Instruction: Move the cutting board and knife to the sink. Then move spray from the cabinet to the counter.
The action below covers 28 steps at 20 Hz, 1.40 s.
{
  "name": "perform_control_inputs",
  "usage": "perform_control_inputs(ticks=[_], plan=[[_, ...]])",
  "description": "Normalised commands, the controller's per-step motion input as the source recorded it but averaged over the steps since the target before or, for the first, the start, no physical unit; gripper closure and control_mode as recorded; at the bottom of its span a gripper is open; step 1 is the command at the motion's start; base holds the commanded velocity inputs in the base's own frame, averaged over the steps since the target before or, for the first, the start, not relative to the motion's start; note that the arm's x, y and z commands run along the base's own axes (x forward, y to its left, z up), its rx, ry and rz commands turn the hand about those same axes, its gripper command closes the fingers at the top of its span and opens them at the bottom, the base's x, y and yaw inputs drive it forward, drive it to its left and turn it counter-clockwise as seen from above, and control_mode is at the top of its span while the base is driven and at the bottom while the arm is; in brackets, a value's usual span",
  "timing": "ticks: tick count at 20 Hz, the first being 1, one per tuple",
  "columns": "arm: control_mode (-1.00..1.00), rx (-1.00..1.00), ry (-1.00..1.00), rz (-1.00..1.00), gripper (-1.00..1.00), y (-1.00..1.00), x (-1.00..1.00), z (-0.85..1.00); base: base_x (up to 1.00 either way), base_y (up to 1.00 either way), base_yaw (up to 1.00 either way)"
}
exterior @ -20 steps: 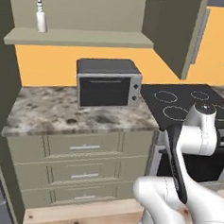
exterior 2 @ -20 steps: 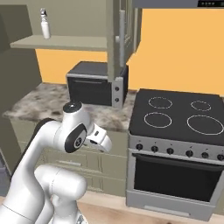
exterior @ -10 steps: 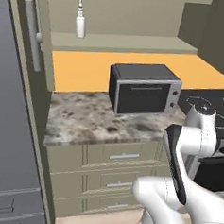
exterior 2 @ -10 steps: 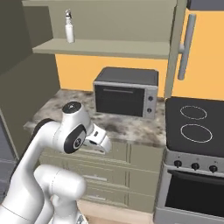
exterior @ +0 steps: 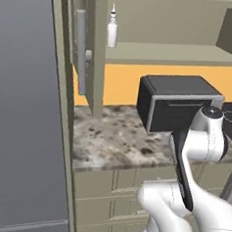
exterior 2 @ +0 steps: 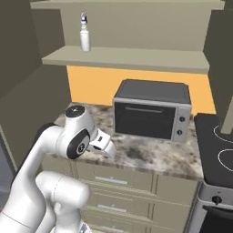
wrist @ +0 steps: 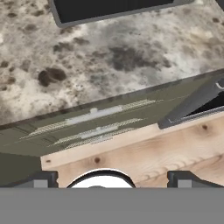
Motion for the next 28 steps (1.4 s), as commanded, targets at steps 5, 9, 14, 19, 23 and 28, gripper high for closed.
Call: perform_control_inputs(ticks=[5, 9, 14, 19, 23, 28], plan=[[1.00, 0.00, 0.00, 0.00, -1.00, 0.00, 0.00, 0.00, 0.65, 0.44, 0.02], [1.00, 0.00, 0.00, 0.00, -1.00, 0.00, 0.00, 0.00, 0.52, 0.37, 0.04], [1.00, 0.00, 0.00, 0.00, -1.00, 0.00, 0.00, 0.00, 0.26, 0.12, 0.00], [1.00, 0.00, 0.00, 0.00, -1.00, 0.00, 0.00, 0.00, 0.00, 0.00, 0.00], [1.00, 0.00, 0.00, 0.00, -1.00, 0.00, 0.00, 0.00, 0.00, 0.00, 0.00], [1.00, 0.00, 0.00, 0.00, -1.00, 0.00, 0.00, 0.00, -0.01, 0.01, 0.04]])
